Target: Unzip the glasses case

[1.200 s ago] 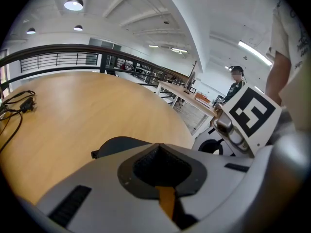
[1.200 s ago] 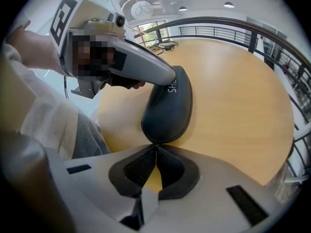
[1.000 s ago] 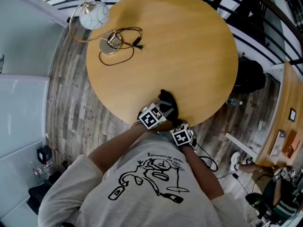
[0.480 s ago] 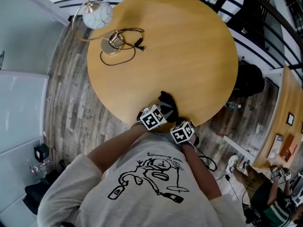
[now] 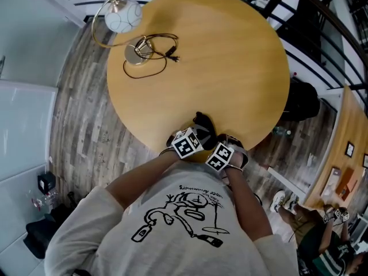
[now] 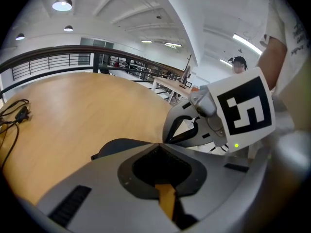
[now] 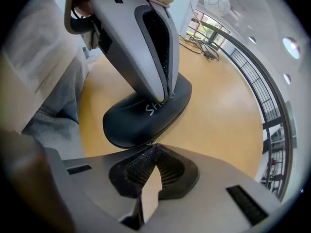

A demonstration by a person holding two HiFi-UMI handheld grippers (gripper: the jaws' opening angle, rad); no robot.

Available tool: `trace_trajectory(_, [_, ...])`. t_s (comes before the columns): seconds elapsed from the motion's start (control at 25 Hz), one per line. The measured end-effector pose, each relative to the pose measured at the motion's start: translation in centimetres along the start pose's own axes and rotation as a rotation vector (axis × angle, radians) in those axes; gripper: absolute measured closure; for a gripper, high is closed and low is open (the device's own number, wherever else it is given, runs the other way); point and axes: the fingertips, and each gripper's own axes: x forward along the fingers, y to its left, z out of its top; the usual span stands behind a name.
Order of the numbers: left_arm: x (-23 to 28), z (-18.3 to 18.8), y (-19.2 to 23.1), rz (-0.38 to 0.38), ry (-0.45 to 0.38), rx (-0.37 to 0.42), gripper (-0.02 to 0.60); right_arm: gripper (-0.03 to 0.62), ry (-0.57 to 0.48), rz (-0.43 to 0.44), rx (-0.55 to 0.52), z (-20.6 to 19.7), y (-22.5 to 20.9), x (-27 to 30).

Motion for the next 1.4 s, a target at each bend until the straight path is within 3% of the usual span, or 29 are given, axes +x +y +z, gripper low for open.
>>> trace_trajectory(0.2, [-0.5,-0.2,-0.5,0.012,0.003,0.042,0.575,0.571,-0.053,0.074,0.095,0.2,0.7,-0.1])
trace_trajectory(0.4, [-1.7,-0.8,-0.4,0.035,-0.008,-0.006,0.575,0.571,-0.106,0.179,0.204,1.8,3.2,-1.0])
trace_trajectory(0.6, [-2.6,-1.7,0.6,0.051,-0.007,-0.014,0.575,0.571,-0.158,0.244,0.214,4.3,5.2,-1.3])
trace_trajectory(1.4, [-1.8,-1.6,0.2,0.031,-0.019,-0.031,0.575,0.572,-0.137,0.107,0.122,4.6,-0.8,0.2])
